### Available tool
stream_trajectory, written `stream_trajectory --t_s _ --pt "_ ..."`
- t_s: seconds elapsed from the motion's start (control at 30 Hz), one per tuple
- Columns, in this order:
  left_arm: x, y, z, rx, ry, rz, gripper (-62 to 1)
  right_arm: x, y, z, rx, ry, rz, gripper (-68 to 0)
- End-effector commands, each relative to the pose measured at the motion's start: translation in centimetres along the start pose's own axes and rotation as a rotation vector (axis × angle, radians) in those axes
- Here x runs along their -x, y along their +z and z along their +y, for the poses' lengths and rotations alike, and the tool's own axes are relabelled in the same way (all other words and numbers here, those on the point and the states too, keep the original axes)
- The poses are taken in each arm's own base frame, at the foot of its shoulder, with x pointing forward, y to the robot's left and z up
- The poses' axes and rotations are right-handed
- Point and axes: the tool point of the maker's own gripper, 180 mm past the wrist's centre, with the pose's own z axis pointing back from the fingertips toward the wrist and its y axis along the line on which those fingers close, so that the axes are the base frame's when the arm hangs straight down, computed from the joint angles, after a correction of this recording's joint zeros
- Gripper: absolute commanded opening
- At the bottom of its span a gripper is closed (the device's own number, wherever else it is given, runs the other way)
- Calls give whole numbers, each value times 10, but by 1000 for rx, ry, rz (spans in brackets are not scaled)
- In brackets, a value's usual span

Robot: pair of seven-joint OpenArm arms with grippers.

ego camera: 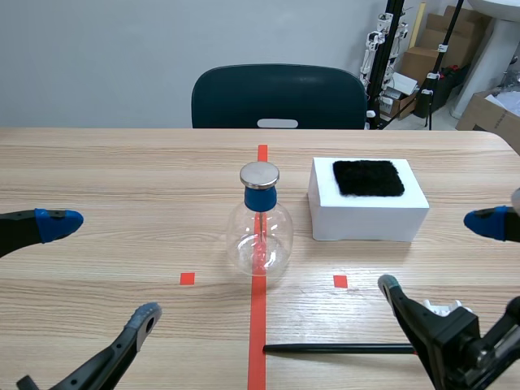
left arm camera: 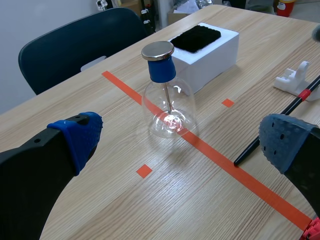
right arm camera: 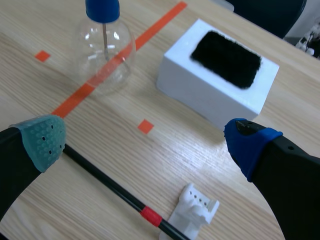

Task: Do the electroscope experiment. pick up the black charging rod

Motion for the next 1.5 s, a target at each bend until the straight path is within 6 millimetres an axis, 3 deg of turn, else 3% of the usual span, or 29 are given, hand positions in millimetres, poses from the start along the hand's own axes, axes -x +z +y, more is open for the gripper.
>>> stream_trajectory --t_s 0.0,0.8,1.13,1.3,1.47 --pt "-7 -1 1 -6 4 -27 14 -3 -1 -4 11 8 -7 4" --pt "-4 2 2 -12 10 -35 14 4 -1 -4 10 34 35 4" --pt "13 37 13 -16 27 -162 14 5 -1 -4 9 50 38 4" --pt "28 55 26 49 63 -217 14 7 -4 -5 -9 221 63 4" --pt "37 65 49 63 143 -265 14 13 -6 9 -161 371 109 4"
